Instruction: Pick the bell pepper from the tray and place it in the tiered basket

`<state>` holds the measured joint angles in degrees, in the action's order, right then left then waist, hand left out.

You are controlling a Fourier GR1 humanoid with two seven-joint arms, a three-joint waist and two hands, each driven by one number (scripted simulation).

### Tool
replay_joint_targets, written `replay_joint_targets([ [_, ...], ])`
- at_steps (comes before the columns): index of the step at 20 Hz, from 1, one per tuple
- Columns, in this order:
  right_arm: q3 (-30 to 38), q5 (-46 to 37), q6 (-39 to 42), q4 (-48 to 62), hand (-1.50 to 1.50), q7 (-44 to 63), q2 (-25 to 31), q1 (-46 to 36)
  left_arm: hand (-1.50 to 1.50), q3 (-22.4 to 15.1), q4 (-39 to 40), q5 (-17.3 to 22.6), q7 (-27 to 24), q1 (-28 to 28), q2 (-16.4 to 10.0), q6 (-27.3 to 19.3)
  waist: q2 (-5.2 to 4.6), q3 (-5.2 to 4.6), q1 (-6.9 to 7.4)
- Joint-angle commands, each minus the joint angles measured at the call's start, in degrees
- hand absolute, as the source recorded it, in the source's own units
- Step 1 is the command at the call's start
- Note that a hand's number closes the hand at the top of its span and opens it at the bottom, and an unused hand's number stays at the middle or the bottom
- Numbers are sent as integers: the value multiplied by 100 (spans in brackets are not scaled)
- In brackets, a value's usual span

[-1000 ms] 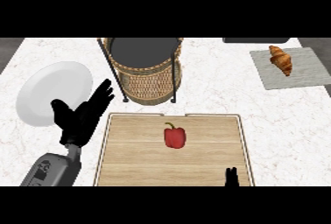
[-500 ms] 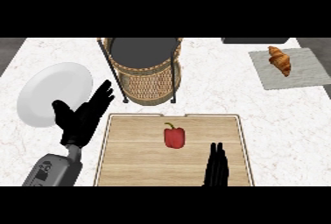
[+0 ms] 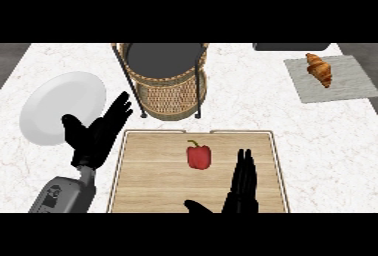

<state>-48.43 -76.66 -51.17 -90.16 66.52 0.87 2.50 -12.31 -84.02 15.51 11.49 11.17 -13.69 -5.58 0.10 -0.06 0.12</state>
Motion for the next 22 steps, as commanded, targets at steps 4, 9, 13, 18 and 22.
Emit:
replay_joint_targets([
  [4,68,396,-997,856,-150,723,-83,-542,0,172,177,-75,-222,-43,-71,234,-17,7,16],
  [9,511,1235,-1143,1536,-150,487,-82,-1296,0,260,197,-52,-74,108,13,205,-31,10,63],
  [13,332,1485,-1540,2082,-150,376,-81,-1664,0,298,-57,-49,54,-11,-52,343,-20,10,78],
  [18,-179,2021,-1589,2331,150,125,-79,-2143,0,152,-120,-229,-285,-382,171,421,-21,9,92],
  [22,-351,1820,-1695,2631,150,250,-76,-2474,0,176,36,-406,-26,-46,355,259,-19,8,58],
])
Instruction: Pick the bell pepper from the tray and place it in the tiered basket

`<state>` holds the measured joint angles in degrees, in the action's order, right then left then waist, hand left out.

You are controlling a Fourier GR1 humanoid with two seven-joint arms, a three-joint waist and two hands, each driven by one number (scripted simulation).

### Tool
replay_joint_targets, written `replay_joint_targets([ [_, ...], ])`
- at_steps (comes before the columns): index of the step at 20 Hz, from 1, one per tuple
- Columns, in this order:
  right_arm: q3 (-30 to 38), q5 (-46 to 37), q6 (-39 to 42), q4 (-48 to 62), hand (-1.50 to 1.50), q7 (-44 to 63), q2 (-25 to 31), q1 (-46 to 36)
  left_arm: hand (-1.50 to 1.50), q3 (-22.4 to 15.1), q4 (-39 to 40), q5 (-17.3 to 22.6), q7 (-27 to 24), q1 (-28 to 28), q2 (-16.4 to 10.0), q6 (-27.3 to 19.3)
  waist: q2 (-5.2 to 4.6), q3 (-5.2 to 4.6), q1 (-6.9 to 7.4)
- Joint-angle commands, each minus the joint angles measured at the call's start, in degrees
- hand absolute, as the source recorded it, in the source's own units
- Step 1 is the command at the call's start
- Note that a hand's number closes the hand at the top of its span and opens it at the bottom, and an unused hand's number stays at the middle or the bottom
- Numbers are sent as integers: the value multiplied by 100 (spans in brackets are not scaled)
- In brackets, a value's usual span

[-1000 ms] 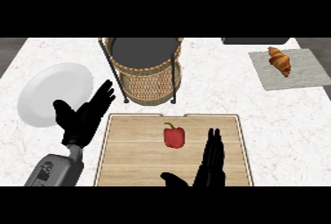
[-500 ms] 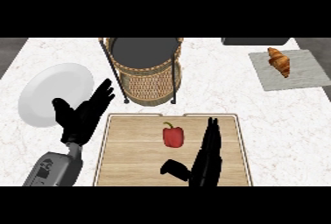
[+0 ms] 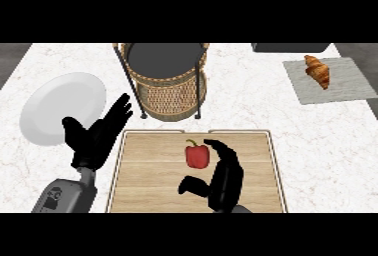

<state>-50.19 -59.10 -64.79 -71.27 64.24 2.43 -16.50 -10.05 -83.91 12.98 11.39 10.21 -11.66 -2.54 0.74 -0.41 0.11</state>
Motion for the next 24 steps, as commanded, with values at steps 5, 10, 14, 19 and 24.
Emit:
replay_joint_targets([
  [5,-92,128,-689,1195,150,558,-232,-920,0,83,49,-142,-49,24,110,71,-95,45,114],
  [10,27,-895,217,201,150,1024,-238,-366,0,185,-380,-75,228,-205,130,72,-59,41,30],
  [14,-630,24,1986,651,150,731,122,123,0,162,-74,-130,128,85,118,69,-96,12,6],
  [19,-928,267,2549,18,150,957,439,161,0,185,-180,-123,7,-255,-17,185,-17,12,22],
  [24,-702,-209,3325,-2209,150,1655,694,55,0,377,6,-40,261,37,44,40,28,19,-274],
])
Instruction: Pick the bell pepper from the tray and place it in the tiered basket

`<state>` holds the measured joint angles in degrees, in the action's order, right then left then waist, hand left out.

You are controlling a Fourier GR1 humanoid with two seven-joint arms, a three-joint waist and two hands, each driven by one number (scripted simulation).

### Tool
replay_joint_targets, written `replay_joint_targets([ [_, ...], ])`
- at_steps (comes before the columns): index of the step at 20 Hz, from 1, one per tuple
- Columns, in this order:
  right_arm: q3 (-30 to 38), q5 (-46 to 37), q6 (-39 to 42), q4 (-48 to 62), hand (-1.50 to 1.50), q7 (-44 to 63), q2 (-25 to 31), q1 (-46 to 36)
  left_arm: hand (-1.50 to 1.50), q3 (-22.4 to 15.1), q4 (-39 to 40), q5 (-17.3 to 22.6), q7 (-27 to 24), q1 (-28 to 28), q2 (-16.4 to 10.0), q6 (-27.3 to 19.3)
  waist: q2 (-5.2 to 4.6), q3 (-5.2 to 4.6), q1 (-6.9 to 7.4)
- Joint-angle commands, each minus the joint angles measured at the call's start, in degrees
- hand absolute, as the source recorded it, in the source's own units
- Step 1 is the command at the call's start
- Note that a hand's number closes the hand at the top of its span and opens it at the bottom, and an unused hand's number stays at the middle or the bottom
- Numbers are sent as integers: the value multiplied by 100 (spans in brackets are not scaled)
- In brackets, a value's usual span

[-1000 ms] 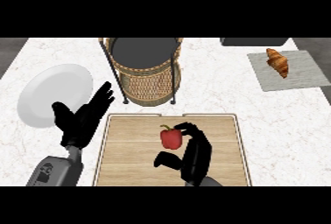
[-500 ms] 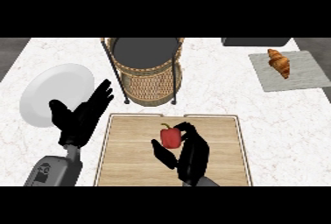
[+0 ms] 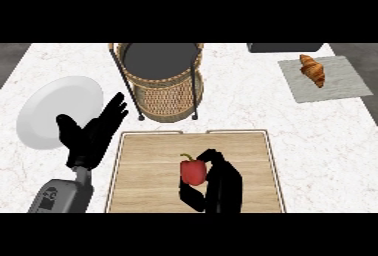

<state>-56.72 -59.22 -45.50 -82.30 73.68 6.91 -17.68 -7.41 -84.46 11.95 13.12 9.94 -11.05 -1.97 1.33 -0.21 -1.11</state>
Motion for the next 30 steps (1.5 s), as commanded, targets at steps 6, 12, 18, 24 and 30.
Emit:
replay_joint_targets([
  [6,501,-916,2465,-3015,150,919,578,-279,0,98,124,-30,-176,-88,36,-27,-12,-10,-195],
  [12,981,-1022,3735,-3939,150,887,560,-835,0,55,130,-65,-255,-115,-9,103,-59,-8,-73],
  [18,1518,-734,4735,-3939,150,792,259,-1625,0,-80,26,-103,-128,-170,121,38,-56,-17,16],
  [24,2441,-205,5529,-2978,150,550,-288,-2754,0,39,-96,-33,11,10,-54,155,-77,-16,166],
  [30,3814,246,5516,-1674,150,421,-675,-4138,0,-34,37,-110,68,143,90,76,-122,3,220],
])
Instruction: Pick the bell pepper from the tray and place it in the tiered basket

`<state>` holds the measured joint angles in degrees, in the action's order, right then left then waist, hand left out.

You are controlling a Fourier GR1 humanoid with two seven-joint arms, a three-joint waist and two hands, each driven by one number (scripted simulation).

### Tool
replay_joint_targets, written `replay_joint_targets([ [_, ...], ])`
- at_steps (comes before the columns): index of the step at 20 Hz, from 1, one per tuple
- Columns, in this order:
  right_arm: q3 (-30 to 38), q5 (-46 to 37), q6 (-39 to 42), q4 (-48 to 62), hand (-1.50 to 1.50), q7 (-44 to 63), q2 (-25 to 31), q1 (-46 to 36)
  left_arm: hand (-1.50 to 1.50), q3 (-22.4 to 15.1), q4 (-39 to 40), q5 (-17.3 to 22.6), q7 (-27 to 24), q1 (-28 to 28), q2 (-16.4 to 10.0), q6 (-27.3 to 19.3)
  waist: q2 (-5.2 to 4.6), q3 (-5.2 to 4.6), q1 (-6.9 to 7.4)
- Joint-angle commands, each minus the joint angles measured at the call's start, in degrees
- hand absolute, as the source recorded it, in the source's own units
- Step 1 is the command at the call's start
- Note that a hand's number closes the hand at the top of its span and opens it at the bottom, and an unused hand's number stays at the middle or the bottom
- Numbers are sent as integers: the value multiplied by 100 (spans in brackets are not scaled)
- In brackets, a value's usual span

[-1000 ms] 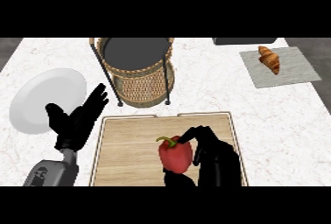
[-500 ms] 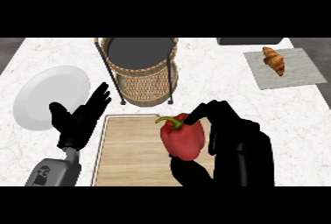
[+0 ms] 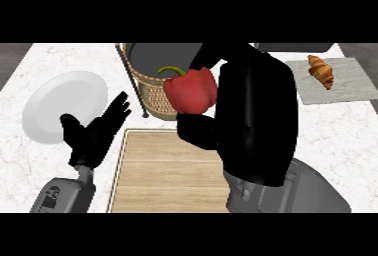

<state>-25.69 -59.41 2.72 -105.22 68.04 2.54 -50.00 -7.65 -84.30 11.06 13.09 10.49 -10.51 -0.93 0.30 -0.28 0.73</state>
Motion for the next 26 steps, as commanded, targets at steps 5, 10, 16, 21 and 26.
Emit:
replay_joint_targets([
  [5,1294,392,185,2132,150,606,-248,-1755,0,14,75,0,-6,192,66,60,-57,14,113],
  [10,1529,545,-850,3641,150,-95,-251,-2208,0,2,207,-32,-49,202,87,145,-76,19,159],
  [16,1771,918,-1811,5110,150,-902,-253,-2632,0,108,71,-8,105,327,72,127,-84,21,171],
  [21,1938,1672,-3260,5467,150,-1284,-253,-2592,0,47,383,-10,-79,487,122,306,-197,17,440],
  [26,2015,2756,-3775,6129,-150,-2617,-254,-2528,0,-239,-4,-150,-43,263,262,256,-188,25,560],
])
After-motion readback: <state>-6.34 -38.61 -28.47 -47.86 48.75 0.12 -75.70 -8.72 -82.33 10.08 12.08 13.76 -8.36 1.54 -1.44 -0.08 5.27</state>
